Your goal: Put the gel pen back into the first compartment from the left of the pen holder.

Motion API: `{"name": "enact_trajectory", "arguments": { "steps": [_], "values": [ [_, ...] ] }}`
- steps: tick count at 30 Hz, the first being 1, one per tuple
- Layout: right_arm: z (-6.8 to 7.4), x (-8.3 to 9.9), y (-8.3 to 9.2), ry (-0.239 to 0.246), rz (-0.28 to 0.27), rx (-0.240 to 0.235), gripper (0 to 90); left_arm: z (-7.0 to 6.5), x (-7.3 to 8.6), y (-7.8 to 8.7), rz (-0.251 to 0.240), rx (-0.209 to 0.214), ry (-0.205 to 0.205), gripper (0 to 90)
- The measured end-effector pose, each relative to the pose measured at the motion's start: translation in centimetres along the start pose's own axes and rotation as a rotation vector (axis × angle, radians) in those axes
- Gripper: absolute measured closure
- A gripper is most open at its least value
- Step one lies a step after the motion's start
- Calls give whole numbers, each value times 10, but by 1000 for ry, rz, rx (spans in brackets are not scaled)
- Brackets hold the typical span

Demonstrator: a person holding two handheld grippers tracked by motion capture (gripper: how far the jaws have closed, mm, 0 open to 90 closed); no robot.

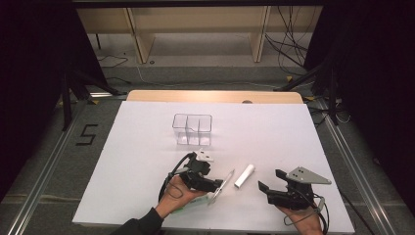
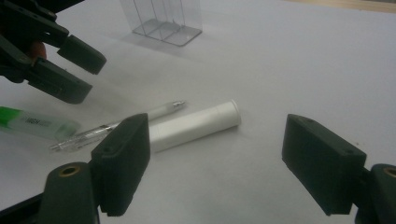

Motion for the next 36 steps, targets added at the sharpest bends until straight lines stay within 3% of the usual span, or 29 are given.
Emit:
{"name": "enact_trajectory", "arguments": {
  "steps": [17, 31, 36],
  "values": [
    [1, 0, -3, 0, 0, -4, 245, -2, 3, -30, 92, -24, -9, 529],
    [1, 0, -4, -2, 2, -5, 246, -10, 5, -44, 122, -20, -5, 658],
    [1, 0, -4, 1, 3, -5, 246, -11, 4, -48, 135, -47, -4, 692]
  ]
}}
Point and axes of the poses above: each handheld gripper's, and its own axes: y roughly backward along the jaws, x roughly out of its underside, z roughly to its left, the point moved 9 cm from there along -y, roughly forward along the jaws, and after that the axes turned 15 degrees about -z, right-handed, at the moved point
